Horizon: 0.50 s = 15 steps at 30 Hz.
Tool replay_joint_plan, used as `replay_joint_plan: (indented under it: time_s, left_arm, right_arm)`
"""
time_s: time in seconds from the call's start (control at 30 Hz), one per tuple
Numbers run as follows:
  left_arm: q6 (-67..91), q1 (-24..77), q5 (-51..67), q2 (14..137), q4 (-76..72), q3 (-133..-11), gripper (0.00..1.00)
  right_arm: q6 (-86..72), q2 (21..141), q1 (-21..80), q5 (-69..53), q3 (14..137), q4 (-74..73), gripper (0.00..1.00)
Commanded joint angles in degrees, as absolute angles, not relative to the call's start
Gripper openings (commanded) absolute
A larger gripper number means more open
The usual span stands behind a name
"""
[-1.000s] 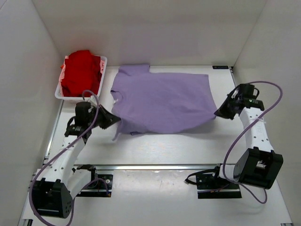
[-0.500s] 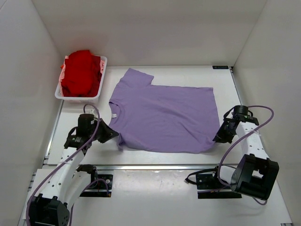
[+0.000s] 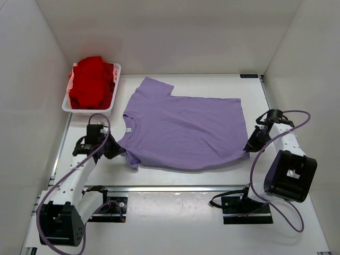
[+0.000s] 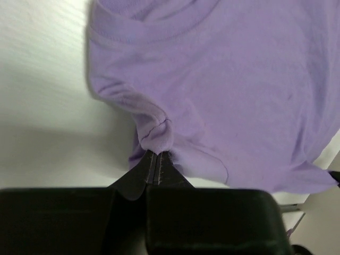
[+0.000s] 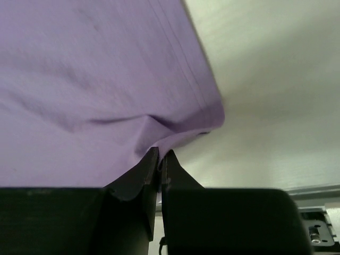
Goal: Fold and stack the t-shirts
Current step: Flatten out the tshirt
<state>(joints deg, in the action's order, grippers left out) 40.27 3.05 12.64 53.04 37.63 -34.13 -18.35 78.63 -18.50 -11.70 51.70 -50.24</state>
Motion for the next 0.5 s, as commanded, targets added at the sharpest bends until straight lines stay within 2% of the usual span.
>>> replay_joint_plan:
  time_s: [0.0,0.47]
  left_arm:
    - [38.5,0.0,14.1,56.2,33.7,-37.3,0.0]
    - [36.6,-2.4,17.7,75.4,25.2,-48.1,0.0]
  right_arm:
    - [-17.5,81.7,-18.6,-12.5,56.4,-48.1,0.0]
    - [-16.4,95.6,-18.5,-12.4,66.6,-46.7,0.0]
